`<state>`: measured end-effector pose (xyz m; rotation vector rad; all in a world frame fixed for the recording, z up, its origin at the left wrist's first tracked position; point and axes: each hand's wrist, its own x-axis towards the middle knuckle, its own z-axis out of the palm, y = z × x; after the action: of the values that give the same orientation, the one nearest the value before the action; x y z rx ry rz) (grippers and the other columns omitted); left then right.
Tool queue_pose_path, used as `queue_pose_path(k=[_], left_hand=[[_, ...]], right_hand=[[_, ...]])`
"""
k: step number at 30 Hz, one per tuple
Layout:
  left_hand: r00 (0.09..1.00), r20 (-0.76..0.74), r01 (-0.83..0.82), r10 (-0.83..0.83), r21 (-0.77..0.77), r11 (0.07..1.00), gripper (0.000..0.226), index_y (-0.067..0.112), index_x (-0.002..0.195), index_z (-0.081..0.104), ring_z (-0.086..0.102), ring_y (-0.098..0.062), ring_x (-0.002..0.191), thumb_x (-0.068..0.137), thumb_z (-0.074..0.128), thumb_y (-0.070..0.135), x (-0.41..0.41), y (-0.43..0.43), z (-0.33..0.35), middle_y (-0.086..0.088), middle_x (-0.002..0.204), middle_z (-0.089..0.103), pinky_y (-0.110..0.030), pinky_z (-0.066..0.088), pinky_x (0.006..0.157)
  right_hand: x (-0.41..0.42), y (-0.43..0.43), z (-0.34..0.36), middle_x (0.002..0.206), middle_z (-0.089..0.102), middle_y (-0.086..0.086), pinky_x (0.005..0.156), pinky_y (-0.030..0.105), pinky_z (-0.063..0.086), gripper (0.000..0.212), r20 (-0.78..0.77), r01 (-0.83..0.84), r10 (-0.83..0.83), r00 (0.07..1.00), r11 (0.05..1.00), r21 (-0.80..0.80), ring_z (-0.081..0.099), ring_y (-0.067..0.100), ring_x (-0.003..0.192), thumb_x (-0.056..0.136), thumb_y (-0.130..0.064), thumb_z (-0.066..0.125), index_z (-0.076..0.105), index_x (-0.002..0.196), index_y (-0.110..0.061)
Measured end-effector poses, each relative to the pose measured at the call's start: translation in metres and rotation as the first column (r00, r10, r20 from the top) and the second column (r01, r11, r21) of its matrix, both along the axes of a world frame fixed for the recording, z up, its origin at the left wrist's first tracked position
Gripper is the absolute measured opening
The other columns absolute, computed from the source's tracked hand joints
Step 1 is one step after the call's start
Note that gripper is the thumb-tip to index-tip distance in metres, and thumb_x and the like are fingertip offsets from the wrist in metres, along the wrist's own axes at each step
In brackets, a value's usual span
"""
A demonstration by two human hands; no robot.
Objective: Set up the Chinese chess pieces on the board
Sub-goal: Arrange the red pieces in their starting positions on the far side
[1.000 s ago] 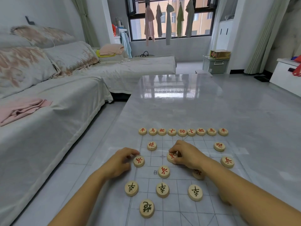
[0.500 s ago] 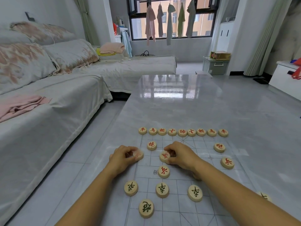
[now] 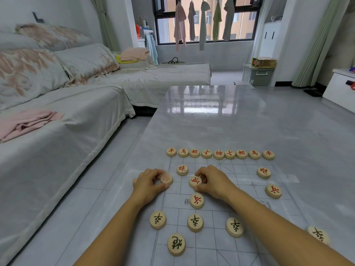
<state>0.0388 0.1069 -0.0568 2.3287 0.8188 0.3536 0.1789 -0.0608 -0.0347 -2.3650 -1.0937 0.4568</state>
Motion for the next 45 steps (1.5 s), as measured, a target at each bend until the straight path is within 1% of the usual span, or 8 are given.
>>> queue_pose_path(k=[3, 8, 11, 16, 23, 28, 35, 45], left_hand=[[1.0, 0.02, 0.002, -0.003, 0.029, 1.0, 0.038, 0.031, 0.115, 0.057, 0.047, -0.012, 0.102, 0.079, 0.068, 0.035, -0.002, -0.001, -0.001, 0.008, 0.105, 0.054, -0.03, 0.029, 0.086], [0.998, 0.06, -0.011, 0.011, 0.0, 1.0, 0.044, 0.03, 0.116, 0.054, 0.047, -0.01, 0.099, 0.076, 0.072, 0.034, -0.004, -0.002, 0.0, 0.008, 0.103, 0.055, -0.03, 0.031, 0.088], [0.998, 0.058, -0.001, -0.002, 0.038, 0.999, 0.037, 0.029, 0.112, 0.058, 0.048, -0.01, 0.1, 0.078, 0.069, 0.036, -0.003, -0.002, -0.002, 0.008, 0.104, 0.056, -0.029, 0.029, 0.084], [0.993, 0.105, -0.055, 0.054, 0.014, 0.998, 0.028, 0.032, 0.094, 0.055, 0.049, -0.009, 0.089, 0.073, 0.074, 0.037, -0.002, -0.005, -0.002, 0.009, 0.094, 0.055, -0.029, 0.028, 0.08], [0.994, 0.103, -0.04, 0.039, 0.012, 0.999, 0.029, 0.032, 0.095, 0.055, 0.049, -0.009, 0.088, 0.073, 0.074, 0.036, -0.003, -0.006, -0.002, 0.01, 0.092, 0.054, -0.028, 0.029, 0.08], [0.995, 0.099, -0.026, 0.025, 0.015, 1.0, 0.028, 0.034, 0.096, 0.054, 0.048, -0.009, 0.089, 0.075, 0.072, 0.036, -0.004, -0.005, -0.002, 0.011, 0.092, 0.053, -0.029, 0.03, 0.081], [0.994, 0.107, -0.026, 0.026, -0.001, 1.0, 0.027, 0.034, 0.096, 0.055, 0.049, -0.01, 0.09, 0.075, 0.072, 0.035, -0.003, -0.005, -0.003, 0.011, 0.093, 0.055, -0.034, 0.037, 0.088], [0.992, 0.122, -0.012, 0.01, 0.017, 1.0, 0.027, 0.035, 0.097, 0.055, 0.051, -0.012, 0.093, 0.076, 0.072, 0.035, -0.005, -0.005, -0.003, 0.008, 0.097, 0.057, -0.038, 0.041, 0.091]], right_hand=[[-0.005, 0.002, -0.003, 0.107, 0.049, 0.001, 0.082, 0.032, 0.047, 0.04, -0.01, 0.043, -0.043, 0.999, 0.999, 0.025, 0.051, 0.019, 0.094, 0.073, -0.033, 0.074, 0.052, 0.104, -0.019], [0.0, -0.003, 0.006, 0.124, 0.04, 0.004, 0.099, 0.033, 0.039, 0.056, -0.079, -0.125, 0.122, 0.989, 0.991, -0.037, 0.044, 0.021, 0.116, 0.083, -0.029, 0.064, 0.04, 0.133, -0.027], [0.003, -0.004, 0.008, 0.122, 0.042, 0.005, 0.093, 0.027, 0.039, 0.048, -0.053, -0.161, 0.158, 0.986, 0.985, -0.067, 0.047, 0.019, 0.109, 0.084, -0.028, 0.062, 0.046, 0.129, -0.025], [-0.008, 0.004, 0.0, 0.106, 0.046, 0.003, 0.072, 0.029, 0.037, 0.044, 0.076, 0.042, -0.037, 0.996, 0.997, -0.062, 0.043, 0.016, 0.088, 0.075, -0.045, 0.068, 0.046, 0.101, -0.017], [-0.001, -0.003, 0.009, 0.126, 0.042, 0.006, 0.091, 0.03, 0.041, 0.061, -0.065, -0.07, 0.064, 0.996, 0.993, -0.09, 0.048, 0.022, 0.112, 0.079, -0.038, 0.067, 0.04, 0.132, -0.024], [-0.002, -0.004, 0.005, 0.108, 0.04, 0.002, 0.084, 0.025, 0.039, 0.047, -0.028, -0.069, 0.068, 0.997, 0.997, -0.043, 0.046, 0.017, 0.096, 0.085, -0.031, 0.062, 0.046, 0.129, -0.024], [0.0, -0.003, 0.001, 0.119, 0.044, 0.007, 0.09, 0.027, 0.04, 0.049, -0.032, -0.069, 0.068, 0.997, 0.997, -0.034, 0.049, 0.021, 0.104, 0.086, -0.03, 0.06, 0.044, 0.132, -0.025], [0.002, -0.003, 0.0, 0.106, 0.039, 0.0, 0.086, 0.024, 0.038, 0.049, -0.048, -0.072, 0.072, 0.996, 0.997, -0.004, 0.044, 0.014, 0.093, 0.087, -0.029, 0.06, 0.044, 0.132, -0.025]])
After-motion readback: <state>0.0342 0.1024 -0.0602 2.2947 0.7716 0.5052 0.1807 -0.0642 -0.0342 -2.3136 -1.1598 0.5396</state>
